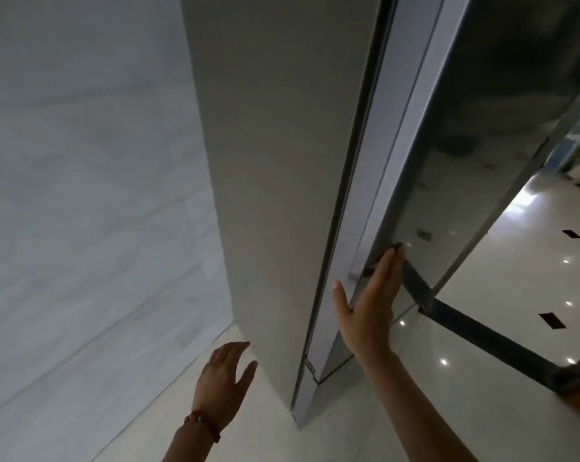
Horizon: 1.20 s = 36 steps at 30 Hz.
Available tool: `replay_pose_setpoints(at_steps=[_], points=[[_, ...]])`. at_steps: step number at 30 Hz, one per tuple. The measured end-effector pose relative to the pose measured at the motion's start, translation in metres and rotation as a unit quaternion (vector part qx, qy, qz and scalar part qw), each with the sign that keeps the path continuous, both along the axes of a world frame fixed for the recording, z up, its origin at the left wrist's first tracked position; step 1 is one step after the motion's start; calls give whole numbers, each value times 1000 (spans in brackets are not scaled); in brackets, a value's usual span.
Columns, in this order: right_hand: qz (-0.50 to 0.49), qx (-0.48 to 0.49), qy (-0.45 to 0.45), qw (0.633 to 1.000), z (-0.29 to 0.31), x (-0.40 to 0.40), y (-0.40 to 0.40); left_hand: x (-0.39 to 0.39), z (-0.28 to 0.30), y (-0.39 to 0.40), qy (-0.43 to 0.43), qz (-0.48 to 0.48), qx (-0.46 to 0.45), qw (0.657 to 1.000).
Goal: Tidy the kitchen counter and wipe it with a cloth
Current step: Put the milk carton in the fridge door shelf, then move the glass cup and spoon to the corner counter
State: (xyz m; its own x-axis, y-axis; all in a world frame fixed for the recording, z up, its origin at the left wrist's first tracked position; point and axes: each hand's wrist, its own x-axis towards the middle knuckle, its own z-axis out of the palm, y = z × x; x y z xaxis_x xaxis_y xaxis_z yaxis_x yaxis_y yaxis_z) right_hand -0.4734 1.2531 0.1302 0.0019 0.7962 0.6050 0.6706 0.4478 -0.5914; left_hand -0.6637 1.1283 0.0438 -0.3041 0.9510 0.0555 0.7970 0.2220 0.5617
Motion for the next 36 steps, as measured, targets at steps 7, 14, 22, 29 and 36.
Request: replay_pose_setpoints(at_steps=[7, 14, 22, 29, 36], points=[[51, -93, -4, 994, -17, 38, -14, -2, -16, -6, -14, -30, -60, 998], [-42, -329, -84, 939, -80, 124, -102, 33, -40, 4, 14, -176, -168, 970], [-249, -514, 7, 821, -146, 226, -268, 115, -65, -2, 5, -332, -255, 908], [-391, -560, 155, 714, -170, 266, -435, 218, -81, -39, 77, -464, -300, 830], [-518, -538, 288, 600, -175, 265, -600, 348, -77, -142, 100, -618, -290, 724]])
